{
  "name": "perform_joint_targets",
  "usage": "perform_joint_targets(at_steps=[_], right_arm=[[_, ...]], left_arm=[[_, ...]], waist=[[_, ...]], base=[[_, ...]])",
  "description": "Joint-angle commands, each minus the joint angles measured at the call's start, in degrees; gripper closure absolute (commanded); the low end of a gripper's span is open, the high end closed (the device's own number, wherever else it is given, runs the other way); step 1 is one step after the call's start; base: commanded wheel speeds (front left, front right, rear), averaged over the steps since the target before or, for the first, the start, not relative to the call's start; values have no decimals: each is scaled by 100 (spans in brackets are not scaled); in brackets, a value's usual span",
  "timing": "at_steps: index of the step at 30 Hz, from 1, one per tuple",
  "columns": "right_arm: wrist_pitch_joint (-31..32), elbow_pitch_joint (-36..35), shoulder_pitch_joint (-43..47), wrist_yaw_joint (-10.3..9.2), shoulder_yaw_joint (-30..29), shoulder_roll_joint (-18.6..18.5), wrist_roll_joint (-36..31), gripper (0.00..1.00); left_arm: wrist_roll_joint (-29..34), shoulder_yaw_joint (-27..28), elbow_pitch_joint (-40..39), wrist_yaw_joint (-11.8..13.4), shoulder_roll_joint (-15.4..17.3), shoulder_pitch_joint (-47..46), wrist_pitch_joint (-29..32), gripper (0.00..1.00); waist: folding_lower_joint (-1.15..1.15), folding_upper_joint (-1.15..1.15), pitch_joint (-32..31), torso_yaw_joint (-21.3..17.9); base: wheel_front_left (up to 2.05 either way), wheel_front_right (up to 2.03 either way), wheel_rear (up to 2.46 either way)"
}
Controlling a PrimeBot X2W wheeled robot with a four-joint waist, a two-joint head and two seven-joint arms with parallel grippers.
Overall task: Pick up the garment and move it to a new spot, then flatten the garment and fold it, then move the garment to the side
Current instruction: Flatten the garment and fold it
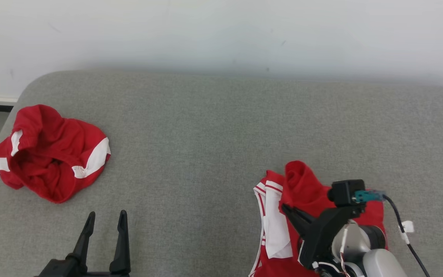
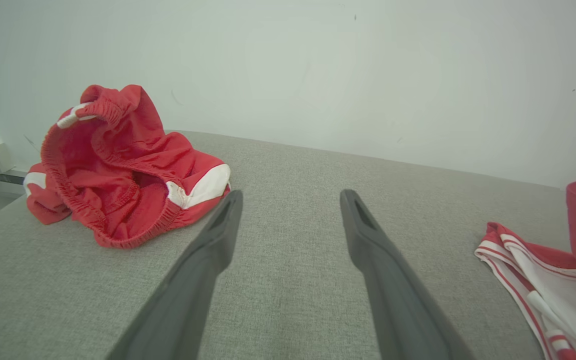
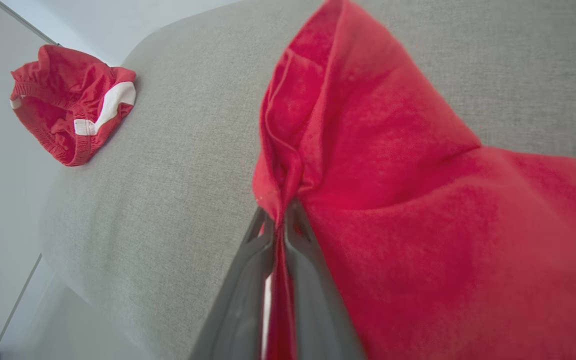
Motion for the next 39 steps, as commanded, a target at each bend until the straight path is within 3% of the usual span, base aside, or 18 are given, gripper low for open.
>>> perform_joint_targets(at_steps=[1,5,6,7,12,16,23,27,30,34,39], right_arm=[[-33,48,-68,-15,31,3,-15,100],[-4,417,-216,-15,181,6,56,100],[-15,462,-255,-14,184,6,75,5],[-65,506,-295,-15,163,4,144,0],[-151,370,-373,-15,151,4,579,0],[-232,-219,-233,-15,-189,1,767,0],[-264,-1259,216,-15,-1534,9,-264,0],[-489,-1448,558,-15,-1834,9,-783,0],[-921,-1359,804,-15,-1863,6,-1175,0],[-1963,-1087,1048,-15,-1764,5,-1457,0],[-3101,-656,1238,-15,-1734,4,-1452,0]], left_arm=[[-42,3,-11,-5,12,-21,-18,0],[-49,27,-15,-5,10,-49,-18,0],[-47,28,-13,-5,8,-62,-18,0],[-49,32,-11,-6,6,-77,-18,0],[-51,61,-11,-6,-11,-99,-18,0],[-50,93,-26,-6,-26,-66,-18,0],[-50,125,-61,-6,-41,-35,-18,0],[-14,105,-67,-6,-60,-70,-18,0],[14,87,-64,-6,-76,-85,-18,0],[34,91,-19,-6,-67,-63,-18,0],[103,158,48,-6,-57,51,-18,0]], waist=[[0,0,17,13],[0,0,75,41],[0,0,92,47],[0,0,106,51],[0,0,148,38],[0,0,136,-3],[0,0,160,-119],[0,0,178,-156],[0,0,182,-173],[0,0,102,-202],[0,0,-46,-249]], base=[[0,0,0],[0,0,0],[0,0,0],[0,0,0],[0,0,0],[0,0,0],[0,0,0],[0,0,0],[0,0,0],[0,0,0],[0,0,0]])
